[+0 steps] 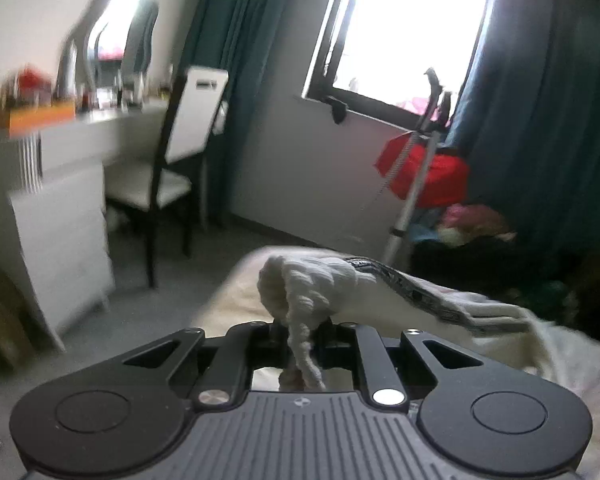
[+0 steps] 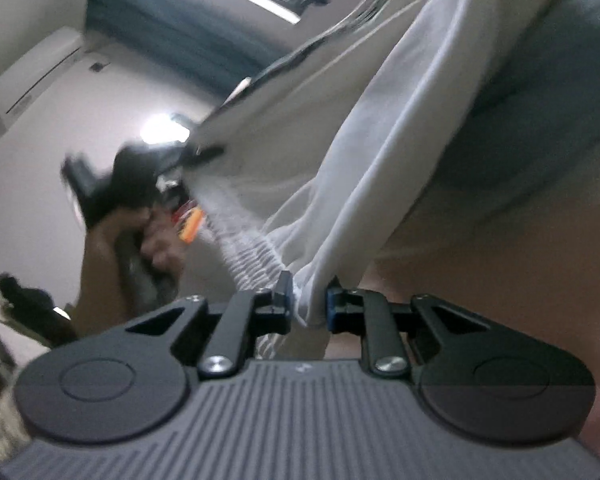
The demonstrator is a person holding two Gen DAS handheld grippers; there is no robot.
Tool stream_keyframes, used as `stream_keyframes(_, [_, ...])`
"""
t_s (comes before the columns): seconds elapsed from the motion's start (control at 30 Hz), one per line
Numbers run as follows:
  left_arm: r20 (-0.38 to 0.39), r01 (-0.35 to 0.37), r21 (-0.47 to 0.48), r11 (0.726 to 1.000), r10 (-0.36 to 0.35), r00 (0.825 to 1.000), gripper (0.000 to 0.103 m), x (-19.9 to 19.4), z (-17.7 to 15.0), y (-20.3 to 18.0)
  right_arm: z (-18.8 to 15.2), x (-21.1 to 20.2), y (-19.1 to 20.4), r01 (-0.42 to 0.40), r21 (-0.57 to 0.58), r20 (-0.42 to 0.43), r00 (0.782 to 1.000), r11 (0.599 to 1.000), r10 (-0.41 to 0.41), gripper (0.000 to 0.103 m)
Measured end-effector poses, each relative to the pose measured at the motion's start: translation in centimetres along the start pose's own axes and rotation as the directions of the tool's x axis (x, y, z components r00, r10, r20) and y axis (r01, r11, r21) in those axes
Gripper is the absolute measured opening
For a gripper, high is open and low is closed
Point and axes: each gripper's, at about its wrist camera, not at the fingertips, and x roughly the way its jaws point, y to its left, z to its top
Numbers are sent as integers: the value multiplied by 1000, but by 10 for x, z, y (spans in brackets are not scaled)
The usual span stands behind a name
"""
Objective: Fold clothes
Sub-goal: 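Lay the cuff down and open the left gripper, flattening the pants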
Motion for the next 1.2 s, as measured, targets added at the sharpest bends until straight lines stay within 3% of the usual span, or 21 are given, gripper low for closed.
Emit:
stream_keyframes(0.1, [-21,-72,33,997,73,997,14,41,15,9,-5,44,8,-8,-4,-47,999,1000,8,17])
stream_keyframes(0.27, [-112,-120,30,992,123,986,16,112,-11,18,-6,101,3,30,-11,-128,991,999,-31,18])
stream_keyframes(0.43, [-121,-104,46,994,109,987,25,123,-29,22,7,108,-1,22,-19,-184,983,1000,-25,22])
stream_keyframes(0.5, [-107,-99,66,993,106,989,36,116,-33,17,12,102,5,7,-48,-207,978,999,-17,32])
stream_keyframes(0.53, [-97,-97,77,992,104,990,50,110,-34,14,12,96,10,8,-77,-210,977,997,-24,38])
stream_keyframes(0.57, [-87,-97,84,992,104,991,62,105,-35,11,12,90,16,9,-105,-214,976,994,-32,54])
stream_keyframes(0.6, [-81,-99,87,991,106,991,64,98,-36,7,12,85,22,10,-134,-217,975,991,-39,74])
stream_keyframes(0.67, [-64,-86,94,992,92,994,68,78,-37,-4,13,64,35,16,-205,-177,983,979,-53,87])
stream_keyframes(0.77, [-22,-52,112,992,55,998,84,37,-44,-26,18,28,54,29,-292,-117,991,956,-66,86])
stream_keyframes(0.93, [49,43,147,988,-50,998,88,-37,-64,-64,26,-55,76,144,-389,60,990,910,-131,86])
stream_keyframes(1.03, [81,109,184,977,-126,989,90,-80,-90,-87,28,-108,81,238,-443,184,968,864,-173,86])
stream_keyframes(1.2, [95,187,225,956,-213,972,91,-133,-137,-129,34,-189,69,428,-467,348,893,773,-284,86])
